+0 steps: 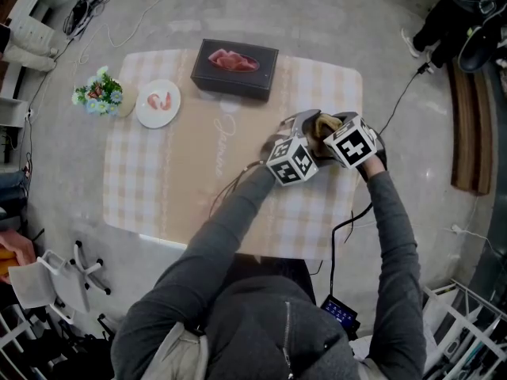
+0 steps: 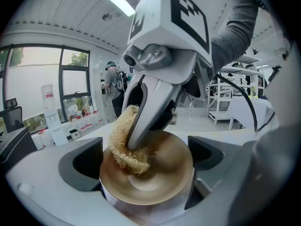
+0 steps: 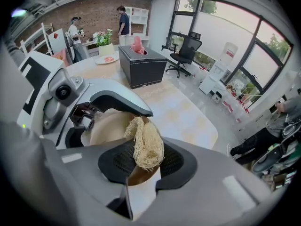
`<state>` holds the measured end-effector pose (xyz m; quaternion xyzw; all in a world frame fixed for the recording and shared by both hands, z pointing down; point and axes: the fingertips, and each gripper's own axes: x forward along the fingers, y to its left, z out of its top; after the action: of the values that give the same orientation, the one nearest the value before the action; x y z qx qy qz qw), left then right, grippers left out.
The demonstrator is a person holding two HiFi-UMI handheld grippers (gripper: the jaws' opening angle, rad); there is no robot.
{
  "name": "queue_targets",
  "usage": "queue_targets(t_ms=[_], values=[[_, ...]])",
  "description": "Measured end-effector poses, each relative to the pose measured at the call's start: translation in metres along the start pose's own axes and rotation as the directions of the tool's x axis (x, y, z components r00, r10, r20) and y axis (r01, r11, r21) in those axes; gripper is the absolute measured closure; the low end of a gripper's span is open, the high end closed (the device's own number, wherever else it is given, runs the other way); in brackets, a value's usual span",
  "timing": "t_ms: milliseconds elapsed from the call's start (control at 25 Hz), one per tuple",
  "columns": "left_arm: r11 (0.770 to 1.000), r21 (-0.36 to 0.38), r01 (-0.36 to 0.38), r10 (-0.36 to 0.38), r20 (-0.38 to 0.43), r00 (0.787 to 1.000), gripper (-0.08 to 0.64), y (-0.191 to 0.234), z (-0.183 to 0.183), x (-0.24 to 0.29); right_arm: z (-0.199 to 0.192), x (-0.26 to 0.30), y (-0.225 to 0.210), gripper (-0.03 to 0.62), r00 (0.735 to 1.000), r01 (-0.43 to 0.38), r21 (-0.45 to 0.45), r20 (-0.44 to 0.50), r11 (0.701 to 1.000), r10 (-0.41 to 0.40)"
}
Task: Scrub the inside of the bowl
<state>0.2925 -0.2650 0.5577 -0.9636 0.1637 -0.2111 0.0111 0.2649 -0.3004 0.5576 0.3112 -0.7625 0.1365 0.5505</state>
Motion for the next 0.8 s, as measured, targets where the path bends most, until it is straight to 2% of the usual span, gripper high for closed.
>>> queue_targets(t_ms=[560, 800], values=[[1.000, 0.004, -0.004, 0.004, 0.000, 1.000, 0.005, 0.001, -0.001, 0.000, -0.011, -0.006, -0.001, 0.494, 0.999, 0.033, -0.041, -0.036, 0.999, -0.034], [1.000, 0.003, -0.006, 0.006, -0.002, 1.000, 0.005, 0.001, -0.001, 0.000, -0.022, -0.008, -0.002, 0.494, 0.997, 0.043, -0.022, -0.067, 0.999, -0.045]])
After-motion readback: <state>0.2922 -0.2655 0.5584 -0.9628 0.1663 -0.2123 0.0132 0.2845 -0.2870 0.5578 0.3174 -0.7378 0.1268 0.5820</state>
